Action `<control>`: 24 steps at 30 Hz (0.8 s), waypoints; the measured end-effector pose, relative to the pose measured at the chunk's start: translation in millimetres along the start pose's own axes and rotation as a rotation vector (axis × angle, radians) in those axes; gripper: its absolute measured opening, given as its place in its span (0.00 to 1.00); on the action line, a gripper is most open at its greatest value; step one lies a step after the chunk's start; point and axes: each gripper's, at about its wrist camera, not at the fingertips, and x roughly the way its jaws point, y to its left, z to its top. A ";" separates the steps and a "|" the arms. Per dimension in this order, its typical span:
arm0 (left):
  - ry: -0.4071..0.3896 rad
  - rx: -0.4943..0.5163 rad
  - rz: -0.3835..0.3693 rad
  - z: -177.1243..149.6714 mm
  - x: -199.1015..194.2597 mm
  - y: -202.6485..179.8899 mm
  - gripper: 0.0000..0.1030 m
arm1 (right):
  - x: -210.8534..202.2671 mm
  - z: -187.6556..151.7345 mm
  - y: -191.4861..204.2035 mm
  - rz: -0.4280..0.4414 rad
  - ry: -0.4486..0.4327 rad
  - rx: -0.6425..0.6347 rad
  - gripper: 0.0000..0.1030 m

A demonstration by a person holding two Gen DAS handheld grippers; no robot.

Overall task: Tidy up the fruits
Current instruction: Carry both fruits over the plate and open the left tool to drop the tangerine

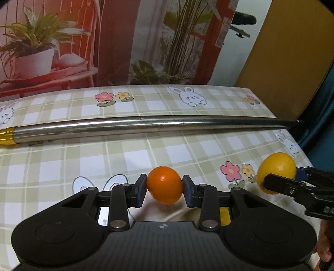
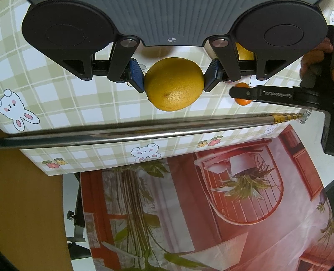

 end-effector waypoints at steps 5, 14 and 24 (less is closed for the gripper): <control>-0.019 0.005 -0.030 -10.2 -32.4 -4.2 0.37 | -10.3 -2.2 4.7 0.015 -0.004 0.006 0.55; 0.014 -0.009 -0.054 -42.3 -65.3 -2.5 0.37 | -26.4 -9.0 19.7 0.078 -0.002 0.016 0.55; 0.126 0.074 -0.083 -58.8 -48.0 -16.8 0.37 | -35.4 -14.7 24.4 0.092 -0.002 0.021 0.55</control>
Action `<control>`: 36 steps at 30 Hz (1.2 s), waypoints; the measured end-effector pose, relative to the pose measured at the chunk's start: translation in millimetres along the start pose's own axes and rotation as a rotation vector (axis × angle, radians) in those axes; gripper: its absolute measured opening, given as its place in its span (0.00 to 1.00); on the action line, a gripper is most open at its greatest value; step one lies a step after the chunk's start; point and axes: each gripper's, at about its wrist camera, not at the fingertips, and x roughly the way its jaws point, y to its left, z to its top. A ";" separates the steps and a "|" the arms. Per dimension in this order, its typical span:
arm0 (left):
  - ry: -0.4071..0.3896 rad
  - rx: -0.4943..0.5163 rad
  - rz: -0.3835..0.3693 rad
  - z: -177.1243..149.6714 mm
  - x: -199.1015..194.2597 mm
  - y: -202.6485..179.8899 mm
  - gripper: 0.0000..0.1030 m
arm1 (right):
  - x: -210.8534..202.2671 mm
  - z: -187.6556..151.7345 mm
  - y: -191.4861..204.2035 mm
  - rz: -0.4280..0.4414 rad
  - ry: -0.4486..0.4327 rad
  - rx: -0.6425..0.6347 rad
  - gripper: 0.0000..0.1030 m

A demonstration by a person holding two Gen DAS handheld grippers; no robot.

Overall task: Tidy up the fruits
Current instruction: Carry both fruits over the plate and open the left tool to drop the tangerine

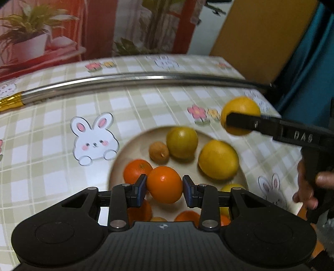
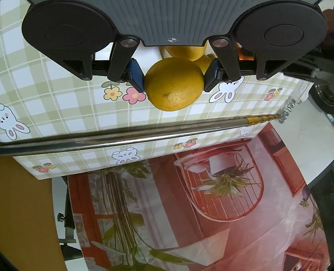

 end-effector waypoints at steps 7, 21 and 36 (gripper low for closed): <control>-0.015 0.015 -0.042 8.9 9.6 -9.2 0.37 | 0.4 -0.7 -4.5 -0.003 0.002 0.009 0.55; 0.043 0.079 0.004 11.8 38.1 -22.7 0.37 | 1.6 -2.2 -17.4 -0.022 0.003 0.036 0.55; -0.042 -0.002 0.002 17.6 13.9 -14.5 0.40 | -7.7 -1.4 -6.5 -0.026 0.001 0.004 0.55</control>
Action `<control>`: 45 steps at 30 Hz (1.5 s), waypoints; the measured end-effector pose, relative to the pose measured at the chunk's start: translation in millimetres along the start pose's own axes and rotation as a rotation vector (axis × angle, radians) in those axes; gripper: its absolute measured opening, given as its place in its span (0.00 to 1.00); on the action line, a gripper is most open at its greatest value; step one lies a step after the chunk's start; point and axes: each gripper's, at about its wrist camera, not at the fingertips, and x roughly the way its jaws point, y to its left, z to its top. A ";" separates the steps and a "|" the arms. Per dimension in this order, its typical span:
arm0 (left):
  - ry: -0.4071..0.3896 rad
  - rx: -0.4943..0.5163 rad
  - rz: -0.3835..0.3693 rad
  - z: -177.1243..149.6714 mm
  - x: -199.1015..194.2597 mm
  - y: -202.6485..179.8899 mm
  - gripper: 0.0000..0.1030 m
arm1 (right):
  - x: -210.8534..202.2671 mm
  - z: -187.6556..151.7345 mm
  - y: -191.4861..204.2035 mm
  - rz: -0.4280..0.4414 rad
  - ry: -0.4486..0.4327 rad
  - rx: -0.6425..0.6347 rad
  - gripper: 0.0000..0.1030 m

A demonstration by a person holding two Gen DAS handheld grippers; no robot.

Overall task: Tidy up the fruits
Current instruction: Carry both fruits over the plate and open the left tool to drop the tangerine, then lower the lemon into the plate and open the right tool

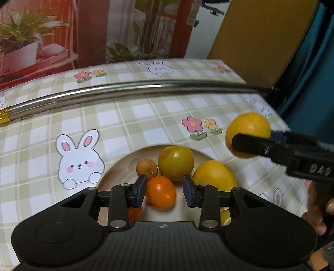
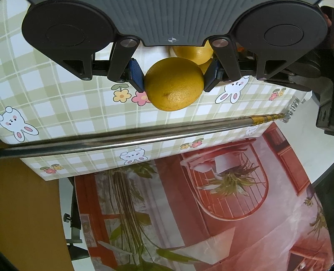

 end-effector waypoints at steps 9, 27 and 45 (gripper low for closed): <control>-0.113 -0.084 0.133 -15.3 -52.2 15.4 0.43 | -9.4 -2.0 20.8 0.016 0.013 -0.034 0.55; -0.220 -0.188 0.224 -56.5 -104.7 43.8 0.50 | 8.5 -30.1 96.3 0.032 0.187 -0.118 0.55; -0.244 -0.253 0.180 -77.2 -110.1 62.6 0.51 | 44.2 -38.6 126.4 -0.074 0.272 -0.190 0.55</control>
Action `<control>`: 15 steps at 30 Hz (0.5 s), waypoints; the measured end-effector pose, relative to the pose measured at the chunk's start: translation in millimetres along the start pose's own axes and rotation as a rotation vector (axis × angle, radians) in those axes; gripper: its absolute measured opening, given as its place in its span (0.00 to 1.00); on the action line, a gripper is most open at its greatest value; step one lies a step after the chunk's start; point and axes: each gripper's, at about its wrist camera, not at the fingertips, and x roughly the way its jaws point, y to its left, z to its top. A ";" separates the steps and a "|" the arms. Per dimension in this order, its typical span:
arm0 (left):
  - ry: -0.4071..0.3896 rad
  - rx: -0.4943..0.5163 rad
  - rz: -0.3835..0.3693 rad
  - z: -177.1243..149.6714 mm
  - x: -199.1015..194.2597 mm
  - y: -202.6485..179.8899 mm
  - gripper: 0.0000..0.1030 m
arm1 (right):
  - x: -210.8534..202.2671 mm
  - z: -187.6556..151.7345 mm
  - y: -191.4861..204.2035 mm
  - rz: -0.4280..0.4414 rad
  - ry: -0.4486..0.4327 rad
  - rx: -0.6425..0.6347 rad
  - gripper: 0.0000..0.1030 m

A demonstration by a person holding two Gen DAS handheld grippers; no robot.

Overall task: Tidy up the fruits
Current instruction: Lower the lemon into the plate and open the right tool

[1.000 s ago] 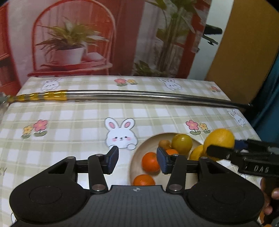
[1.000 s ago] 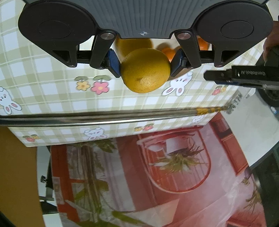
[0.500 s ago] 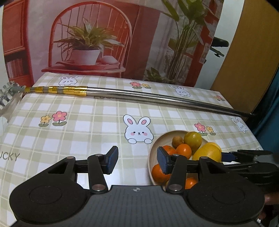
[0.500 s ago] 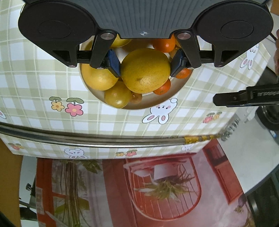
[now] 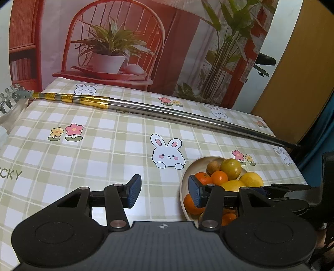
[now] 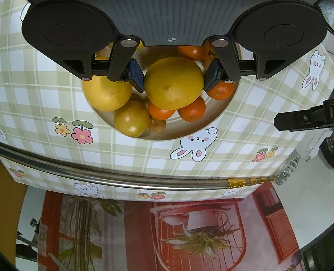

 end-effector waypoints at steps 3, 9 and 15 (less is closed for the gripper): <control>0.003 -0.004 0.001 -0.9 0.4 0.7 0.51 | 0.9 -1.2 2.9 0.001 0.007 -0.007 0.54; 0.012 -0.001 0.003 -1.6 1.0 -1.0 0.51 | -0.1 -1.1 3.1 0.005 0.004 -0.006 0.54; 0.017 -0.001 0.006 0.1 -0.5 -1.5 0.51 | -2.2 -1.7 3.2 0.004 0.005 -0.007 0.54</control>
